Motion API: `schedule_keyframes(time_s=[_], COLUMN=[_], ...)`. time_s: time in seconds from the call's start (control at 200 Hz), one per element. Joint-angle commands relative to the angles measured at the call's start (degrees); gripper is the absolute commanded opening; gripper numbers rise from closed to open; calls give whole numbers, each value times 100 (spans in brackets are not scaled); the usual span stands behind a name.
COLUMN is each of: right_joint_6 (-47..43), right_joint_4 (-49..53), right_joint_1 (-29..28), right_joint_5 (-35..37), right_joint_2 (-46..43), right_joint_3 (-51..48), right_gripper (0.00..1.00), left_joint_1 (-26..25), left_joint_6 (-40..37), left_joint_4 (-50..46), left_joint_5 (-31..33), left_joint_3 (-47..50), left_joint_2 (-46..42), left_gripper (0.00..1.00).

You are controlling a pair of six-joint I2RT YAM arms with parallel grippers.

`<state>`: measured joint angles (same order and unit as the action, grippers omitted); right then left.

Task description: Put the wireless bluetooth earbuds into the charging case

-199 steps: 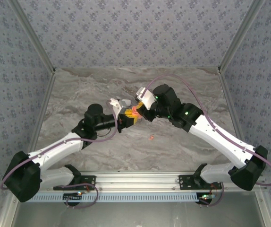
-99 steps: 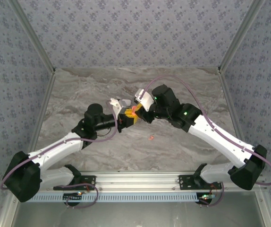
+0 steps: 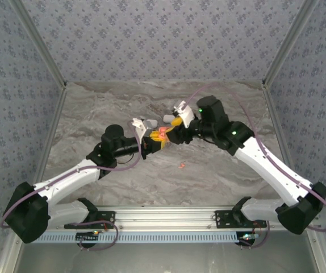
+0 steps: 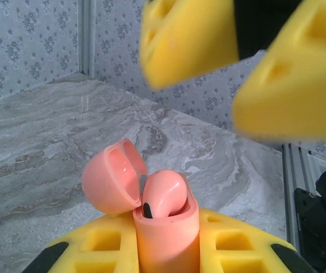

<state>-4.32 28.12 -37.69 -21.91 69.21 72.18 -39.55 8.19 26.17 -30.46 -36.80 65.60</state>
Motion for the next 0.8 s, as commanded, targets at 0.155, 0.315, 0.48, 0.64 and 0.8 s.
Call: schedule_keyframes(time_s=[0.155, 0.315, 0.48, 0.64, 0.8], right_joint_6=[911, 1237, 1258, 1719, 2468], right_joint_4=[415, 468, 67, -16, -20], right_joint_1=[863, 969, 806, 675, 476], right_joint_5=[335, 629, 683, 736, 838], right_joint_2=[-325, 5, 608, 1235, 1507], right_joint_3=[-604, -1306, -2007, -2144, -2263], right_gripper=[51, 49, 48, 46, 48], left_joint_1=[-44, -42, -36, -43, -44], left_joint_6=[-203, -348, -388, -376, -361], left_joint_4=[284, 18, -42, -58, -37], left_joint_5=[1214, 1743, 1854, 1811, 1802], left_joint_3=[231, 374, 463, 434, 428], left_joint_2=[-500, -791, -935, -892, -865], left_gripper=[0, 0, 0, 0, 0])
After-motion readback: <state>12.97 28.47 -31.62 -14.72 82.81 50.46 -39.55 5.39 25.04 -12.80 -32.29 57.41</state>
